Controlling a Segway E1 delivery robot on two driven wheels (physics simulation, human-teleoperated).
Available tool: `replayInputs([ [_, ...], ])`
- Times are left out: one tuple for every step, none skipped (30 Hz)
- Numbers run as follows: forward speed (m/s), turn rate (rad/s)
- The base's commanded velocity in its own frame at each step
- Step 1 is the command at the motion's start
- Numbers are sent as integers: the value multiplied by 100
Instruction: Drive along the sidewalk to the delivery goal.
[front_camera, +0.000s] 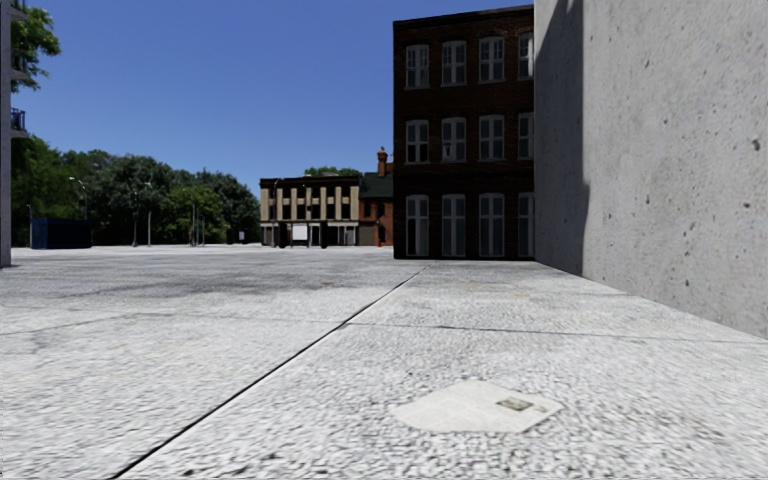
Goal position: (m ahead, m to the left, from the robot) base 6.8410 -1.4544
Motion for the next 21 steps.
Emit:
replayInputs([
  [171, -38],
  [171, -38],
  [171, -38],
  [171, -38],
  [171, -38],
  [171, -38],
  [171, -38],
  [171, -38],
  [171, -38],
  [171, -38],
  [171, -38],
  [171, -38],
  [171, -38],
  [171, -38],
  [171, -38],
  [171, -38],
  [171, -38],
  [171, -37],
  [171, -37],
  [171, -37],
  [171, -37],
])
